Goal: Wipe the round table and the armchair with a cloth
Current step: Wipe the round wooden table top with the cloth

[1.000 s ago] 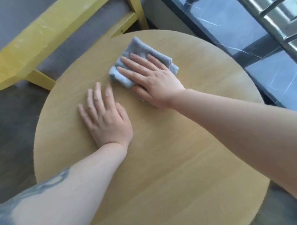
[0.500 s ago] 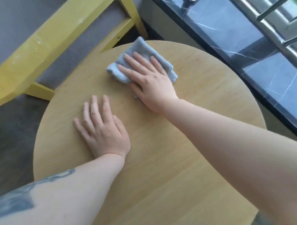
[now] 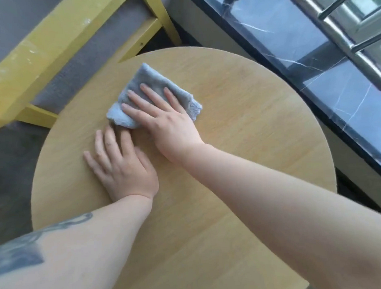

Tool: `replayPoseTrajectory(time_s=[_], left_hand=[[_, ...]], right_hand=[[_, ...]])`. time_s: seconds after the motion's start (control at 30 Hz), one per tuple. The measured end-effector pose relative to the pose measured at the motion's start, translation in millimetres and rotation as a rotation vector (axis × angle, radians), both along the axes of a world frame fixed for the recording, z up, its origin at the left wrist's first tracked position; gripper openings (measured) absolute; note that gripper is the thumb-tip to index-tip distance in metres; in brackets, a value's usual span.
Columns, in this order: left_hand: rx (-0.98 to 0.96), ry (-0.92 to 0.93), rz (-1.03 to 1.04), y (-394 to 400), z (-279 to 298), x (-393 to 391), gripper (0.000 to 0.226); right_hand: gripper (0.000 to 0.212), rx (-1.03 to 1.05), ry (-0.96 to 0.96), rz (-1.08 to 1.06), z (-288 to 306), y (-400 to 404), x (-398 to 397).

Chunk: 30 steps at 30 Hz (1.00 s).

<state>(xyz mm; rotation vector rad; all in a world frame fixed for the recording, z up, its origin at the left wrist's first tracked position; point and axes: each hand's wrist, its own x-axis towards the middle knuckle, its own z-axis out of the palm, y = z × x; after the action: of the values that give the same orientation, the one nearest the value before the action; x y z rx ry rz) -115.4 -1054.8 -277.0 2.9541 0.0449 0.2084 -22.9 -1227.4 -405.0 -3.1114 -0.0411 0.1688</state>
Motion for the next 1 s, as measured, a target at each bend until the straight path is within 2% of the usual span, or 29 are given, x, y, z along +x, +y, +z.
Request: replayPoseTrajectory(time_s=[0.07,0.1,0.17,0.27,0.33,0.37,0.4,0.47,0.5,0.53,0.57,0.6,0.67,0.73,0.83,0.9,1.0], left_hand=[[-0.010,0.005,0.001,0.4,0.0,0.7,0.046],[-0.018,0.019,0.006,0.3,1.4,0.7,0.049],[-0.028,0.049,0.004,-1.5,5.0,0.4,0.053],[-0.027,0.067,-0.001,-0.8,6.5,1.4,0.053],[-0.024,0.073,-0.001,-0.2,6.8,0.9,0.053],[-0.022,0.074,-0.003,-0.6,7.2,0.5,0.053],[-0.017,0.074,-0.004,-0.8,7.6,0.4,0.053],[-0.006,0.069,0.001,-0.9,6.1,1.0,0.052],[-0.001,0.058,0.003,-0.4,4.3,1.1,0.050],[0.006,0.034,0.001,0.3,1.6,1.1,0.045],[0.015,0.000,0.002,1.2,-1.5,1.3,0.040],[0.023,-0.035,0.003,2.2,-3.8,1.9,0.037],[0.016,-0.045,-0.005,2.6,-4.1,2.5,0.040],[0.002,0.001,-0.008,0.6,0.3,1.4,0.050],[0.004,0.041,0.000,-0.6,4.1,1.8,0.053],[0.010,0.059,0.001,0.1,4.9,2.1,0.053],[0.012,0.067,0.004,-1.0,6.5,2.1,0.053]], right_hand=[[0.067,0.168,0.062,0.077,58.6,2.1,-49.5],[0.060,0.257,-0.019,0.041,106.9,-2.9,-67.0],[0.052,0.376,-0.136,-0.153,158.7,-42.4,-102.4],[0.042,0.351,-0.167,-0.520,173.0,-114.6,-104.2],[0.042,0.372,-0.150,-0.699,181.3,-119.4,-74.5],[0.045,0.371,-0.188,-0.721,187.4,-109.8,-55.0],[0.049,0.374,-0.264,-0.639,192.2,-92.5,-36.1],[0.053,0.427,-0.359,-0.276,187.0,-40.1,-8.5],[0.052,0.423,-0.331,-0.063,177.0,-5.5,-8.6],[0.050,0.402,-0.212,0.118,167.6,27.6,-18.4],[0.048,0.394,-0.076,0.215,159.7,51.5,-33.7],[0.048,0.391,-0.016,0.214,153.3,62.1,-50.3],[0.049,0.391,-0.060,0.093,146.6,45.0,-79.4],[0.049,0.345,-0.095,-0.088,145.6,2.1,-105.6],[0.046,0.313,-0.074,-0.328,152.1,-70.3,-129.6],[0.045,0.303,-0.088,-0.475,160.5,-109.2,-130.7],[0.049,0.372,-0.207,-0.833,177.7,-128.5,-96.4]])
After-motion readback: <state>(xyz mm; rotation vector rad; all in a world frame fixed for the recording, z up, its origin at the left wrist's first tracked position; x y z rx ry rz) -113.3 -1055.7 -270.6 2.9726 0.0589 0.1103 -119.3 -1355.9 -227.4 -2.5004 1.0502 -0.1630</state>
